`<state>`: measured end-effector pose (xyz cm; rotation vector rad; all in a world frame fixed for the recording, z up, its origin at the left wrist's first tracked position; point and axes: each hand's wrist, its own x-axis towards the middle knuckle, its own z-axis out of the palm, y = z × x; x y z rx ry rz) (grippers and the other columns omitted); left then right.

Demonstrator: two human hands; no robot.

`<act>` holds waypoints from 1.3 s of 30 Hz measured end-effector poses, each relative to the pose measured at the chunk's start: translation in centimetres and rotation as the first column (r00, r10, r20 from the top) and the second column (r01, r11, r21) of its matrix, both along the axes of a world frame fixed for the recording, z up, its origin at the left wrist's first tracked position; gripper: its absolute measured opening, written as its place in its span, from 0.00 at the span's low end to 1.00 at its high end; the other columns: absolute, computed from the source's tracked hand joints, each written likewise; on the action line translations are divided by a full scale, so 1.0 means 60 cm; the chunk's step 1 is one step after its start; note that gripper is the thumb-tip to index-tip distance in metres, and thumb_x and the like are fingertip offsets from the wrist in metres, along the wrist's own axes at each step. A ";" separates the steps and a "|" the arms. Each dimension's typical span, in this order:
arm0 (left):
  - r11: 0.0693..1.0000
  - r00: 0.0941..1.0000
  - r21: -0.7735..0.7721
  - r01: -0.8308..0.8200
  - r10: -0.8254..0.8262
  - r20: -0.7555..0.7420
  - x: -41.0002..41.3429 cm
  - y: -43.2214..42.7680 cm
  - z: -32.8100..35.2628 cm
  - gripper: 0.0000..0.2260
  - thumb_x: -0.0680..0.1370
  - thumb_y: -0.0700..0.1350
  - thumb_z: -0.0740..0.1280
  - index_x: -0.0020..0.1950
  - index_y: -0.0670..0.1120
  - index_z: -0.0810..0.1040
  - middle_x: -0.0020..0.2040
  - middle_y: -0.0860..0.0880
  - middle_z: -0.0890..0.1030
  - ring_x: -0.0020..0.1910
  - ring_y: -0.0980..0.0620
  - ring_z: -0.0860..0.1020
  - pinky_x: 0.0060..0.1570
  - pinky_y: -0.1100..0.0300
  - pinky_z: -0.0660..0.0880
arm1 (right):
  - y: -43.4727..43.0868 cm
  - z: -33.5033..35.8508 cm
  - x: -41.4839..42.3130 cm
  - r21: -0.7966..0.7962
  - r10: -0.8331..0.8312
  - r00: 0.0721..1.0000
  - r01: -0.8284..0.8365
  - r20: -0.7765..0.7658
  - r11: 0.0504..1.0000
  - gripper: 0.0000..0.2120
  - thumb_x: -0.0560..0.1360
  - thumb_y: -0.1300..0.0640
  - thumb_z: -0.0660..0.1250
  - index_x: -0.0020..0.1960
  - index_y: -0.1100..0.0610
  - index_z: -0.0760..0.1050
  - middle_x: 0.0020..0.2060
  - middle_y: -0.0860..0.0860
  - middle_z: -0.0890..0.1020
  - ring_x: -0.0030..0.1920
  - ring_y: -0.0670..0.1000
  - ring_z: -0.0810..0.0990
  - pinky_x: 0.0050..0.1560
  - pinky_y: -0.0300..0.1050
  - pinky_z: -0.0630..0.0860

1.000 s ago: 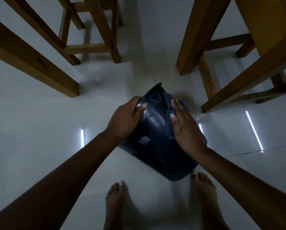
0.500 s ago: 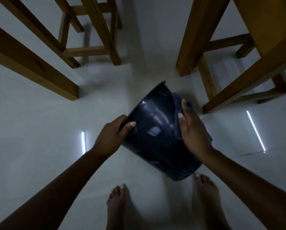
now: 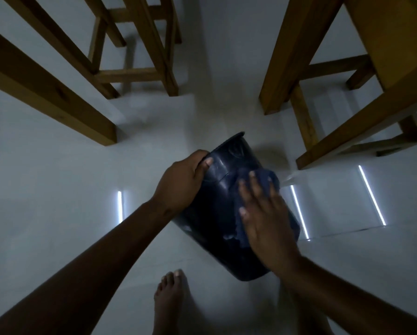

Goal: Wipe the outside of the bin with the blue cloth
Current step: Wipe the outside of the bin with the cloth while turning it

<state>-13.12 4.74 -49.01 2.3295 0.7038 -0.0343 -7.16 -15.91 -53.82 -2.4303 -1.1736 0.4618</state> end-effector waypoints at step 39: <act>0.998 0.997 0.043 0.054 -0.056 0.049 0.008 0.007 0.001 0.15 0.81 0.54 0.60 0.66 0.53 0.73 0.58 0.52 0.82 0.54 0.52 0.81 0.50 0.65 0.73 | -0.003 -0.015 -0.009 -0.044 0.234 0.955 -0.229 0.184 0.972 0.26 0.81 0.44 0.42 0.78 0.47 0.45 0.79 0.50 0.47 0.78 0.60 0.46 0.74 0.59 0.49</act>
